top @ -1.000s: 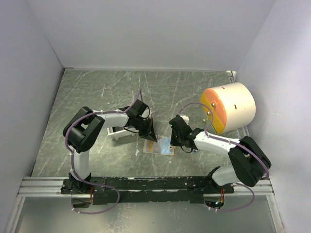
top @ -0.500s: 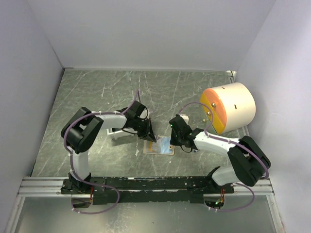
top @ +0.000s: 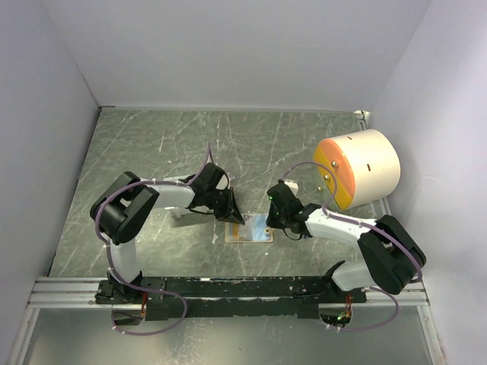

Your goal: Put the credit cards into the card holder

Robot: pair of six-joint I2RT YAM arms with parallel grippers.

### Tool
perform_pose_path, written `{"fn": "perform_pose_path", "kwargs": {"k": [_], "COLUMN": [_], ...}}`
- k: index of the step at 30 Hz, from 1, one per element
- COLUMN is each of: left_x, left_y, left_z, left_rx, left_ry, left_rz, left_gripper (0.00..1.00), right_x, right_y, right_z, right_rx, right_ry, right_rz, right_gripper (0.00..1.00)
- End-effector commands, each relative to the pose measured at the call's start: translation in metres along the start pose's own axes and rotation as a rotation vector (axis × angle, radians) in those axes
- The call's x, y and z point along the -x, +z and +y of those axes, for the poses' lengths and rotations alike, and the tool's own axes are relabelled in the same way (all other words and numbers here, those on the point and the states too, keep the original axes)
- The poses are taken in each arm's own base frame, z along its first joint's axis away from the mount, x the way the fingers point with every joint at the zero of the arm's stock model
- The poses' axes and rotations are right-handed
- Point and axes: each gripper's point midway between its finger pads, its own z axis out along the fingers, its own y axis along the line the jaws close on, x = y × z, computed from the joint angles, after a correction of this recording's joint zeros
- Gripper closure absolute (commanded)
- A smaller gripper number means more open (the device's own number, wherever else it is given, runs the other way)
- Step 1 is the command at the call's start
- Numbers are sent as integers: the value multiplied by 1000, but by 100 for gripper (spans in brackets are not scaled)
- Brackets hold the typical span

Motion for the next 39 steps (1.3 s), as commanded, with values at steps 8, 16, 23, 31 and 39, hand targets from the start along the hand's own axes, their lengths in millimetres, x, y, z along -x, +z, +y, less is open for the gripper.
{"fn": "perform_pose_path", "kwargs": {"k": [8,16,23,31,39], "left_x": [-12,0,-4,-12,-21], "left_y": [6,-5,-4,-1,10], "left_z": [11,-5,-4,5,10], "left_rx": [88,75,73,82,85], "left_ry": [-21,5,-6,-16,-8], "left_rz": [-15,-68,-77,-64,-10], "left_gripper": [93,93,93,93,93], "right_x": [-11,-16,-21,-25,-29], "right_y": [-13,-14,-14,-11,-9], "right_z": [-7,-6,-9,-18,-19], "right_rx": [-11,7,4,-27,-25], "right_ry": [10,-15,-9,-16,-8], "right_rz": [47,70,74,76,81], "right_gripper": [70,74,81,91,91]}}
